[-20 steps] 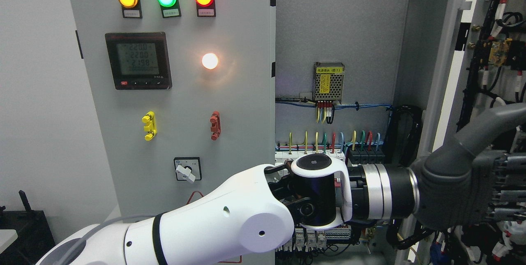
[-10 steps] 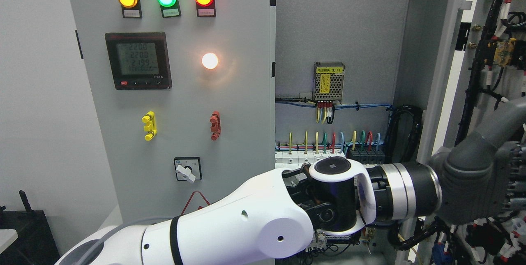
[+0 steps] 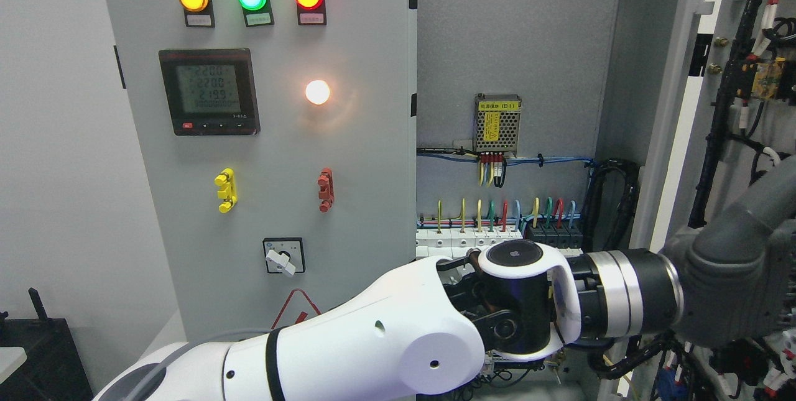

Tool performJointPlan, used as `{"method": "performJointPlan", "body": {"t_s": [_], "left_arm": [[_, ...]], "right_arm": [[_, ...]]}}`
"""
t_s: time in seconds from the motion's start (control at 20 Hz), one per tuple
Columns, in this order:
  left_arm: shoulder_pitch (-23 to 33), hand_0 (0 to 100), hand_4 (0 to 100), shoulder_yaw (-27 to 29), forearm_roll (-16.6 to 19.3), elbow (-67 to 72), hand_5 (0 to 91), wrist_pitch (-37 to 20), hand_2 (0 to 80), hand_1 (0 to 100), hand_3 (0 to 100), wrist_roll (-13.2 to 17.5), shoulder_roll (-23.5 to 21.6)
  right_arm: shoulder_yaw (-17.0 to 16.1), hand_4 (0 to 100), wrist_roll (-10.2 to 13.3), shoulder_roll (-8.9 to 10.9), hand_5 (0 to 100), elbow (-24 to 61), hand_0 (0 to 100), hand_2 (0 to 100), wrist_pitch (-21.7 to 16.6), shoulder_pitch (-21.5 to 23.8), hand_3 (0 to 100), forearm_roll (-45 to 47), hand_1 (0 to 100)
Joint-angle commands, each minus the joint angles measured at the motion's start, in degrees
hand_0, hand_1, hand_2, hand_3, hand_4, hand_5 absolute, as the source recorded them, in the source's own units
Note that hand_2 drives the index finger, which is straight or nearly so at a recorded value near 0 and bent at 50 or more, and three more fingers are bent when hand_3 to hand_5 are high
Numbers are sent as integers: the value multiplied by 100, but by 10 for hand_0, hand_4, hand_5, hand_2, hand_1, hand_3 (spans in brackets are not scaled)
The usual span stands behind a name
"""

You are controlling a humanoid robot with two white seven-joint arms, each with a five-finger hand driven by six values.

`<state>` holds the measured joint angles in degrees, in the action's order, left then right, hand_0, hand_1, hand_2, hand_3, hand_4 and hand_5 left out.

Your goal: Open door with both hands

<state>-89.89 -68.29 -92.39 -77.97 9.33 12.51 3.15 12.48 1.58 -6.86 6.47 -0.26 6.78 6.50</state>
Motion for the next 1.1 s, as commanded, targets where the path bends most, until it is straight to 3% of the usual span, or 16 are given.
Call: {"method": "performJointPlan", "body": {"t_s": [0.0,0.25,0.6,0.9,1.05], "left_arm": [[41,0,32,114,-8,-147,0,42,0,0,0,154,-463],[261,0,33,105,-8,-384,0,95,0,0,0,225,-1201],[796,0,33,35,1,-1720,0,262,0,0,0,251,-2967],[1525,0,33,18,45,-2231,0,833,0,0,0,787,-4312],[2096,0,32,26,457,-2389,0,834,0,0,0,998,-4892]], "right_arm": [[0,0,-9,0,0,-5,0,0,-1,-1,0,0,0],[0,0,-18,0,0,-5,0,0,-1,-1,0,0,0],[0,0,-18,0,0,3,0,0,-1,-1,0,0,0],[0,0,-18,0,0,3,0,0,-1,-1,0,0,0],[-9,0,-9,0,0,-5,0,0,-1,-1,0,0,0]]}}
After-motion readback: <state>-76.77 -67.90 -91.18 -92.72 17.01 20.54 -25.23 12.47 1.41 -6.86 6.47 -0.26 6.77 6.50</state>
